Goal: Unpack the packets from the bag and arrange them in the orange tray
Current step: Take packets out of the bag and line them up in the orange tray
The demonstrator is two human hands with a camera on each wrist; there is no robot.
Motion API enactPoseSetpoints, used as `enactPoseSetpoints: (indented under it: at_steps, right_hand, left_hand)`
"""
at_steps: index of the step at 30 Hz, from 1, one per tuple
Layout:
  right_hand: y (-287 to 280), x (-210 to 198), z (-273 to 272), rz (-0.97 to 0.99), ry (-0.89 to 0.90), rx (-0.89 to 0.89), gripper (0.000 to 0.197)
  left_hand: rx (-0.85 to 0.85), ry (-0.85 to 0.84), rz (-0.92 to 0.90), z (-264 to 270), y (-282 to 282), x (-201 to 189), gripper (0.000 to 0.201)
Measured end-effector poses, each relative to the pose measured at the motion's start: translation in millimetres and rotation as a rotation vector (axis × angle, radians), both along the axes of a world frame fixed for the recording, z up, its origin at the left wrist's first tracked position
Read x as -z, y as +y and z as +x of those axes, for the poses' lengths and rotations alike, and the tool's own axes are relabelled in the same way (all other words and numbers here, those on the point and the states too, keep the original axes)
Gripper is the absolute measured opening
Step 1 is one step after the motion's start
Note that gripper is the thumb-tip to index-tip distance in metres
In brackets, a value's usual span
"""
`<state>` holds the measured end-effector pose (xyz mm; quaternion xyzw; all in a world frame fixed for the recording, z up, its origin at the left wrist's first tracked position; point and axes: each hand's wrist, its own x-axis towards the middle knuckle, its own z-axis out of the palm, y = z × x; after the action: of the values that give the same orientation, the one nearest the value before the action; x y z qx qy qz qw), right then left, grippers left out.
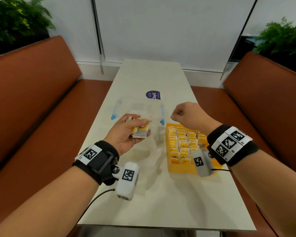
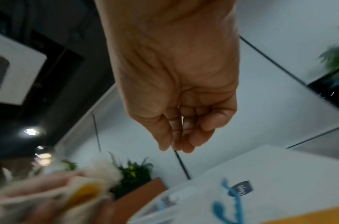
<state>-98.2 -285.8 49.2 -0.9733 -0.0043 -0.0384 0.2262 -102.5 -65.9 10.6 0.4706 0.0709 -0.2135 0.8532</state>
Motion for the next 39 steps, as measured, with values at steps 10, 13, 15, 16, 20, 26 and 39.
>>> enactPoseSetpoints:
  at_steps: [10,13,15,16,20,26,39]
  right_hand:
    - [45.8,5.7,-24.2,0.267,0.007,-0.35,0.035]
    - [49.6,8.5,-25.1,0.317,0.003,-0.364,0.027]
    - [51.0,10.4,-22.7,0.273,-0.063,-0.328,0.015]
    - [51.3,10.8,-21.6,0.259,-0.096,-0.304,0.011]
    - [49.8,13.4,-21.8,0.287,-0.199,-0.257,0.007]
    - [53.1,13.0,-23.4,0.375,-0.082,-0.329,0.015]
    - [49.8,4.9,-12.4,0.551,-0.052,-0.315,0.033]
  left_hand:
    - [0.09,-0.062,0.078,-10.0,-2.3,0.0,0.025]
    - [0.084,-0.062,0.081,-8.8,-3.2,1.7,0.027]
    - [0.067,-0.041,0.066,-8.0,-3.0,2.4,0.031]
    - [0.06,-0.031,0.054,-7.7,-2.7,2.5,0.032]
    - [0.035,-0.009,0.033,-7.3,-2.5,2.0,0.037]
    - [0.046,-0.033,0.063,-6.8,-2.4,2.3,0.036]
    - [0.103,-0.039,0.061,-4.3,4.9,4.0,0.018]
